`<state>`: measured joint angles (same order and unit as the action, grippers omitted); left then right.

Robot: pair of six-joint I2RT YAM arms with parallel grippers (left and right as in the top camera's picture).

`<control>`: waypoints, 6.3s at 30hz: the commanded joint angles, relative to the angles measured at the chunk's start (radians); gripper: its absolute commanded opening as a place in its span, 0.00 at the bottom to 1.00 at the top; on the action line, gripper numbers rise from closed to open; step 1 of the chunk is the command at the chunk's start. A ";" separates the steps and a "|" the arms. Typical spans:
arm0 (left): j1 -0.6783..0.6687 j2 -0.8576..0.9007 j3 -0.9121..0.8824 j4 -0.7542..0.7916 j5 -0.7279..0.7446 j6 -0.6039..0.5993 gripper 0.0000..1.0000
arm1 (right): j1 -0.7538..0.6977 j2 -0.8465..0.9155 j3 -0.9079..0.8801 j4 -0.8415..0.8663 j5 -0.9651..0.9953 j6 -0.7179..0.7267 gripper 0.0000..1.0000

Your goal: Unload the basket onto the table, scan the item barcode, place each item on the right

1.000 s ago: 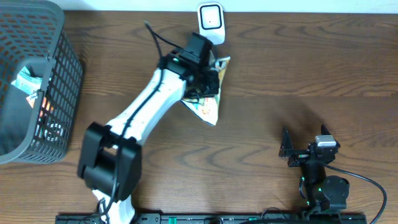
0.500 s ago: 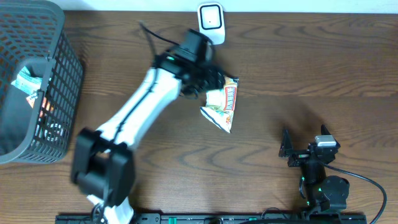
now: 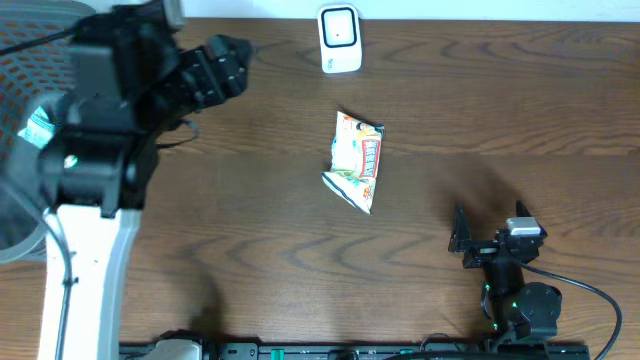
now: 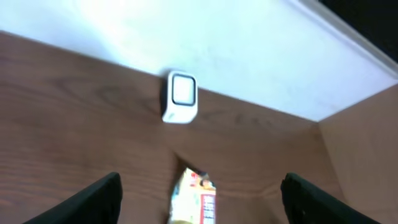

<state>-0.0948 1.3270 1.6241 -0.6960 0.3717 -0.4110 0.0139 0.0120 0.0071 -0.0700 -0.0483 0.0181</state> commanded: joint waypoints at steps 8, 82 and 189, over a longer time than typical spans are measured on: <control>0.053 -0.069 0.011 -0.020 -0.007 0.069 0.95 | -0.008 -0.006 -0.001 -0.005 0.004 0.011 0.99; 0.756 0.486 0.395 -0.387 -0.481 0.152 1.00 | -0.008 -0.006 -0.001 -0.005 0.004 0.011 0.99; 0.634 0.983 0.393 -0.065 -0.571 0.382 0.95 | -0.008 -0.006 -0.001 -0.005 0.004 0.011 0.99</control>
<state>0.5369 2.2936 2.0201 -0.7609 -0.1864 0.0097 0.0139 0.0120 0.0071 -0.0700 -0.0483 0.0181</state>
